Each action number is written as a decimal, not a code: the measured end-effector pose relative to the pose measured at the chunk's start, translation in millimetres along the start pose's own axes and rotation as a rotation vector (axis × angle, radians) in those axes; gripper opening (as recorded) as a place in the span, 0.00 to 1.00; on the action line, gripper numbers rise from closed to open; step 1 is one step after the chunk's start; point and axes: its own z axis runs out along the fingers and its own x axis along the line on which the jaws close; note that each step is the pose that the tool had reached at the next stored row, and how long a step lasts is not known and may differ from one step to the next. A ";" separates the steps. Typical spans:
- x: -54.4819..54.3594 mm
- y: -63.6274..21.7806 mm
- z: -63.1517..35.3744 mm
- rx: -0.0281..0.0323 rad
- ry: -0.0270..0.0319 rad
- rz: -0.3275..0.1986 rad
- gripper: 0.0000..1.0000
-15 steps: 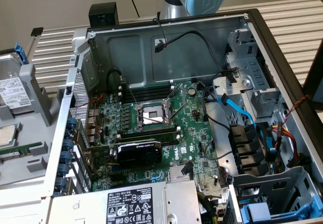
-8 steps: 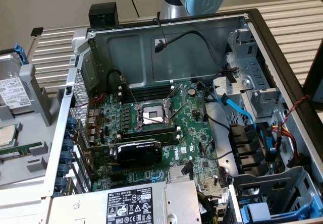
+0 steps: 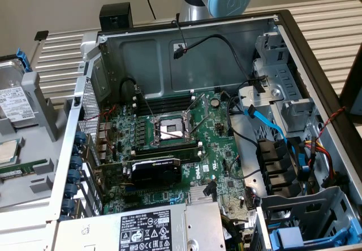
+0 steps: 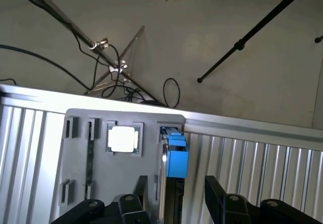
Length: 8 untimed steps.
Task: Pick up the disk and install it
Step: 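Pick up the disk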
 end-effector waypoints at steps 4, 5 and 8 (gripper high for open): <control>0.1 -0.1 4.1 -0.0044 -0.0006 0.000 0.57; 0.3 -0.2 5.3 -0.0075 -0.0012 0.000 0.57; 0.4 -0.3 10.1 -0.0095 -0.0019 0.000 0.57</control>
